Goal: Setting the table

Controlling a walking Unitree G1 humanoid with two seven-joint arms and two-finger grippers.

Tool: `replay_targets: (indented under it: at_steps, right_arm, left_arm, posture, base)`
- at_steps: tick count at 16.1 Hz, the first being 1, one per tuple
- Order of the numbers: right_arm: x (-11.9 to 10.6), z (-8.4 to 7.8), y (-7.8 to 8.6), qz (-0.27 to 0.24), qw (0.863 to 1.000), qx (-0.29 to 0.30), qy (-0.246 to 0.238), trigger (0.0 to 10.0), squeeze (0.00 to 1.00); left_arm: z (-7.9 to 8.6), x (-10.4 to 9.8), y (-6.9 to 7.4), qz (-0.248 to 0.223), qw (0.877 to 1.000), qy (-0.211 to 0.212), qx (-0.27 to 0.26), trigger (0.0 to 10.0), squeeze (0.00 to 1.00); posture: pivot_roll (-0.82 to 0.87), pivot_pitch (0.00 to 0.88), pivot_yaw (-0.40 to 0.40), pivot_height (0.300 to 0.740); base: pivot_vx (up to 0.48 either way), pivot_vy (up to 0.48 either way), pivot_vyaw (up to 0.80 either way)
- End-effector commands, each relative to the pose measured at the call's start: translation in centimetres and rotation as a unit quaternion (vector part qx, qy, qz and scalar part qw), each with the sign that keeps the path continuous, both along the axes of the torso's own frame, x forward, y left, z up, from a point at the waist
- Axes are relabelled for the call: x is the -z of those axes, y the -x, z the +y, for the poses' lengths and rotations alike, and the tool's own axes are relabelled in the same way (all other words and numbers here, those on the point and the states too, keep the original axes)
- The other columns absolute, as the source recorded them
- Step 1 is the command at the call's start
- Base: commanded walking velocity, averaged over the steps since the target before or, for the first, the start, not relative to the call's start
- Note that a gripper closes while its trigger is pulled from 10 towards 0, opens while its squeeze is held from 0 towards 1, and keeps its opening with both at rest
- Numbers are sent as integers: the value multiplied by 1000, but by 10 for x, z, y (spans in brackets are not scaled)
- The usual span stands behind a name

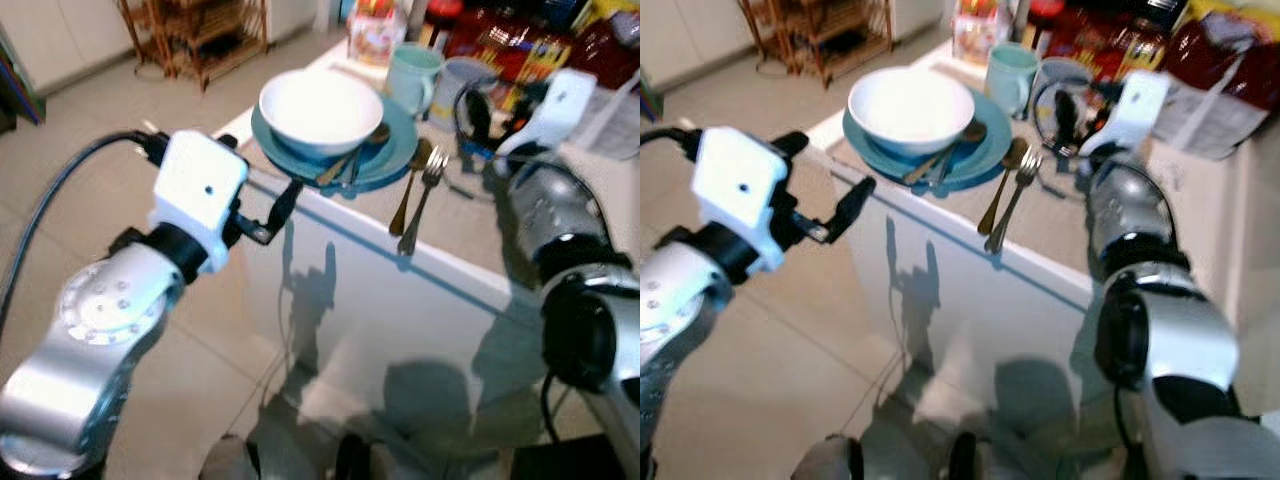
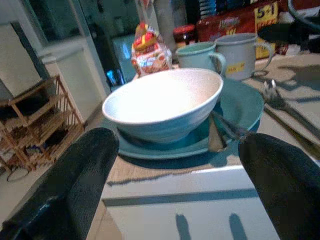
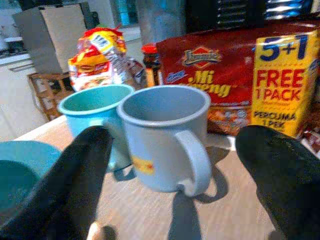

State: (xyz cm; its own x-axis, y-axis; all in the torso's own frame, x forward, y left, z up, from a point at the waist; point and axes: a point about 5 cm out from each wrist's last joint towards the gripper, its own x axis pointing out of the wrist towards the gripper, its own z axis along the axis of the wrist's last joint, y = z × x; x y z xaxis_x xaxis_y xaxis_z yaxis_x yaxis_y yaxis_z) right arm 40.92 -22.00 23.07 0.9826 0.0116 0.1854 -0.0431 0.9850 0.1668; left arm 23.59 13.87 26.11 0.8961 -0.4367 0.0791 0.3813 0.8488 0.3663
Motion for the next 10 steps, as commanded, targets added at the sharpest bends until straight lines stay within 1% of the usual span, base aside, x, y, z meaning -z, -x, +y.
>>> replay_targets:
  at_steps: [1,3,4,6,9,10]
  right_arm:
    - [-8,-6,0,-9,1000,13,11,10000,1000]
    - [-12,-7,-1,-12,1000,15,23,10000,1000]
    - [-13,-8,-1,-10,999,19,36,10000,1000]
    - [-16,-8,-2,-11,999,21,39,10000,1000]
    - [-21,-10,-3,-15,999,25,34,10000,1000]
    - [-25,-10,-3,-18,999,26,21,10000,1000]
  left_arm:
    - [0,-7,7,-7,1000,-2,10,10000,0]
    - [1,-9,11,0,1000,-2,15,10000,0]
    - [0,-8,15,6,1000,-5,22,10000,0]
    - [-1,-12,19,9,1000,-2,29,10000,0]
    - [1,-15,23,8,1000,-1,30,10000,0]
    - [2,-16,27,10,1000,-1,28,10000,0]
  posture:
    - [205,286,-86,740]
    - [205,308,-80,740]
    - [203,324,-76,740]
    - [218,346,-75,740]
    - [239,365,-78,740]
    - [248,370,-81,740]
  base:
    - [0,0,0]
    - [0,0,0]
    - [0,0,0]
    - [0,0,0]
    - [0,0,0]
    - [0,0,0]
